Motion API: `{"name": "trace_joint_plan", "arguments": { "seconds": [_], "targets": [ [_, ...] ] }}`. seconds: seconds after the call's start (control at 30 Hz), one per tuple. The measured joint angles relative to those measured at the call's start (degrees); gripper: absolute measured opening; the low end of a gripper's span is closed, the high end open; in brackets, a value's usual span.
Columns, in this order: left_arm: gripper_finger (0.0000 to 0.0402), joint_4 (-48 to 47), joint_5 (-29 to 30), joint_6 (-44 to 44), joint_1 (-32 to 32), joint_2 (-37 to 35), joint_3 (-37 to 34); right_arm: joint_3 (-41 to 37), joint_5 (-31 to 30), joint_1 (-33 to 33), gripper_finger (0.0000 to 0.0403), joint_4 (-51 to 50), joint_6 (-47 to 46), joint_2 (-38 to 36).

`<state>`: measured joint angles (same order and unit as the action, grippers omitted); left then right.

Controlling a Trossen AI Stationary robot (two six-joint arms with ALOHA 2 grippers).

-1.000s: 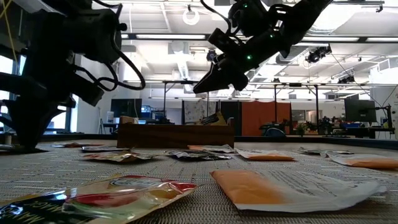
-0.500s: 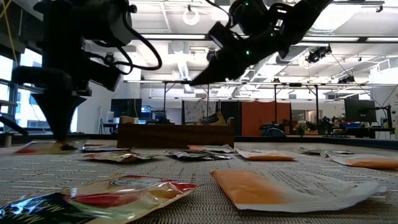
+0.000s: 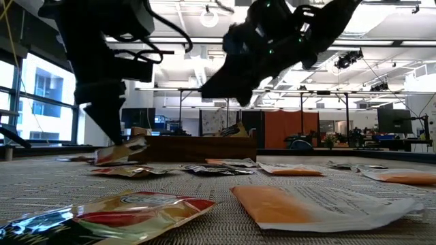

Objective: Pick & Place Tea
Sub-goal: Put the yellow tea bag into the right section of the wooden organizer

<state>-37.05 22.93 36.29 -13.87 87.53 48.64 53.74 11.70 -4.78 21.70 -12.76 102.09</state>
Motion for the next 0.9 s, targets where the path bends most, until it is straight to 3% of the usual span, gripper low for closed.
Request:
{"name": "trace_joint_plan", "arguments": {
  "seconds": [0.3,0.9],
  "targets": [
    [0.0000,6.5,2.5,-0.1,0.0,0.5,0.0,0.2,-2.1,1.1,0.0108,9.8,-16.5,7.9],
    [0.0000,17.5,10.5,-6.7,0.0,0.5,0.0,1.5,-4.6,1.2,0.0108,7.7,-13.0,8.8]
  ]
}}
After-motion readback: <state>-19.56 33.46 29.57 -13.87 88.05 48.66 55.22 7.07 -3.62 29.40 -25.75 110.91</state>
